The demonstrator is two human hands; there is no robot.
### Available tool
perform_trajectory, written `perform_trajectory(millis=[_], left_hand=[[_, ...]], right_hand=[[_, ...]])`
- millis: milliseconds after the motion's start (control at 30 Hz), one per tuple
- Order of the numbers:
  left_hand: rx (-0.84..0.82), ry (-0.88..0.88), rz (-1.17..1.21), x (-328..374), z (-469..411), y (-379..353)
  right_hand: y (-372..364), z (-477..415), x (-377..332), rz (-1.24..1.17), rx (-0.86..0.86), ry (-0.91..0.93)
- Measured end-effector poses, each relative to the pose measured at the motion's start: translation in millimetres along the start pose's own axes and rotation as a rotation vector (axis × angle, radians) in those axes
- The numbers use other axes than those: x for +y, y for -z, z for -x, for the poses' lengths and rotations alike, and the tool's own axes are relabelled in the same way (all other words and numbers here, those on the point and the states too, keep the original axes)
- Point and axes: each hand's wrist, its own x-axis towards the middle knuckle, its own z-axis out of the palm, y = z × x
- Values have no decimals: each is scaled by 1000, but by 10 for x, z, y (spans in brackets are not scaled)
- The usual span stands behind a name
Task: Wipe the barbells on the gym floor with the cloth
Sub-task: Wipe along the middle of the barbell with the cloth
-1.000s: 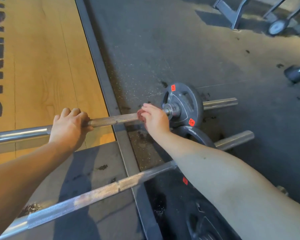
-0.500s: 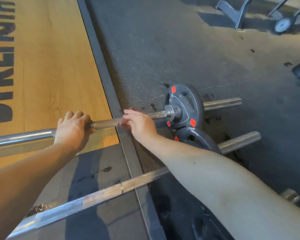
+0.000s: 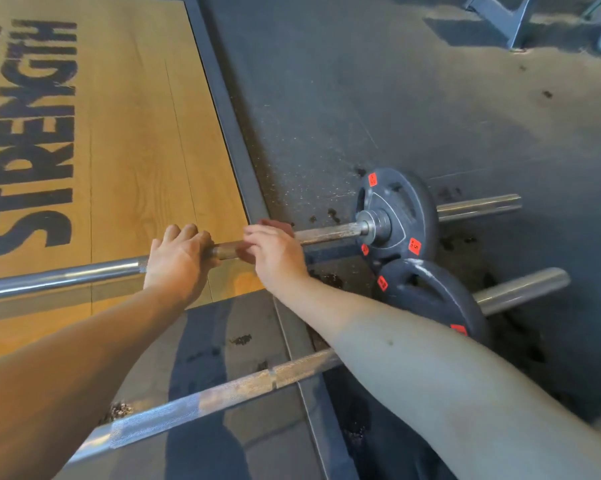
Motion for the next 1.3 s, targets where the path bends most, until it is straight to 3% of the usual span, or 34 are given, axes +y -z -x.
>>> perform_trajectory(millis=[67,200,333,533,667,833,933,1000,1133,1300], left_hand=[[5,-3,-11,5,-11,-26],[28,-31,7,3,-34,-58],[27,-46,-10,2,-30,-63],[45,-29,-26,-60,-5,-56],[50,-37,-8,-30,-35,-60],[6,-15,9,35,-62,-18],[-14,1,0,56,-68,-10],[-27,10,-24,52,-61,-5],[-33,35,-4,-25,-48,5],[-66,12,-13,6,-101,46]], right_hand=[[273,14,204,29,-68,6],[756,10,763,58,161,-239],[498,7,549,55,290,-430],[-121,-18,-104,59,80,-203],[93,-12,126,52,-19,-19],[874,18,840,58,210,-359],[647,-37,673,9,342,-473],[244,-51,309,22,303,-379],[-231,-94,-313,91,26,-169],[185,-52,44,37,-55,-82]])
